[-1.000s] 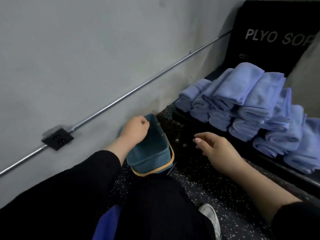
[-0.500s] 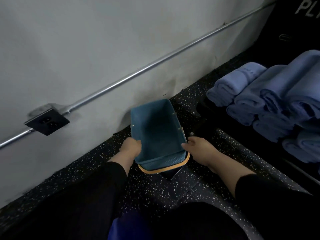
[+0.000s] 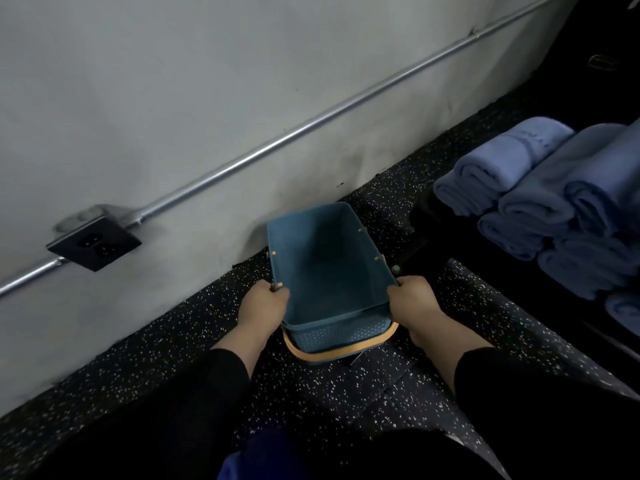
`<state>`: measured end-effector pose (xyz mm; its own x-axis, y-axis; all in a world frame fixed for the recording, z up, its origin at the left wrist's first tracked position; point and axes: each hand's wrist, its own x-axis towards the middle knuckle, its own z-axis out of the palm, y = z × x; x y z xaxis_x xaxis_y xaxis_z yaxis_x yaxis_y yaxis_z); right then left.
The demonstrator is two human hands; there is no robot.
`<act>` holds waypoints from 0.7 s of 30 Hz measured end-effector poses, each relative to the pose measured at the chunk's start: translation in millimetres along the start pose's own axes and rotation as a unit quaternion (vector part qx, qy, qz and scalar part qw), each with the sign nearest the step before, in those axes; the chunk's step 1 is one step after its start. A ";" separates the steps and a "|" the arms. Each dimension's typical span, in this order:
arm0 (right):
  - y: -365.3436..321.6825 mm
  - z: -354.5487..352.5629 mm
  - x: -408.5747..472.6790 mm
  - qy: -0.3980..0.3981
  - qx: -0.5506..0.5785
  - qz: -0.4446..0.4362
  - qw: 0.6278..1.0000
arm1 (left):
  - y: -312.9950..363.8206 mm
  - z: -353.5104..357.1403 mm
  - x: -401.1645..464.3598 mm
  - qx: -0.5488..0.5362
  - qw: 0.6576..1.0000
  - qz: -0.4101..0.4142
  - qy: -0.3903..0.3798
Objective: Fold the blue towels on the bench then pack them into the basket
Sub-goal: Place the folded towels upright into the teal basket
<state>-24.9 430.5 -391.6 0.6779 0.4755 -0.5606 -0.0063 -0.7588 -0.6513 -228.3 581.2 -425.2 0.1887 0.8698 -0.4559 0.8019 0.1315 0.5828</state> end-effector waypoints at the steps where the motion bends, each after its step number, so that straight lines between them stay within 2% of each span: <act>1: -2.2 -1.6 -3.8 0.003 0.013 0.001 1.000 | 2.9 -5.1 -2.5 0.007 1.000 0.001 0.011; 7: -21.6 -18.0 -38.8 0.009 0.064 -0.033 0.997 | 39.6 -54.9 -12.3 -0.048 0.995 0.069 0.058; 11: -49.5 -43.6 -72.7 0.012 0.053 -0.074 0.996 | 74.1 -111.2 -13.2 0.002 0.985 0.138 0.099; 15: -78.0 -77.0 -117.1 0.034 0.028 -0.132 0.990 | 105.1 -162.2 -22.1 0.117 0.971 0.188 0.087; 16: -86.1 -87.9 -130.4 0.024 -0.007 -0.162 0.986 | 113.7 -173.4 -28.5 0.150 0.965 0.199 0.078; 19: -116.1 -122.5 -175.3 0.020 -0.217 -0.209 0.953 | 136.8 -202.5 -47.5 0.224 0.944 0.237 0.050; 21: -129.3 -148.0 -208.2 0.036 -0.313 -0.232 0.920 | 152.9 -220.6 -66.6 0.260 0.924 0.268 0.083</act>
<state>-56.4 363.8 -115.0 0.5481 0.7994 -0.2460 0.7058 -0.5999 -0.3769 -243.3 648.3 -157.3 0.5834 0.8099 -0.0611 0.7902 -0.5487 0.2730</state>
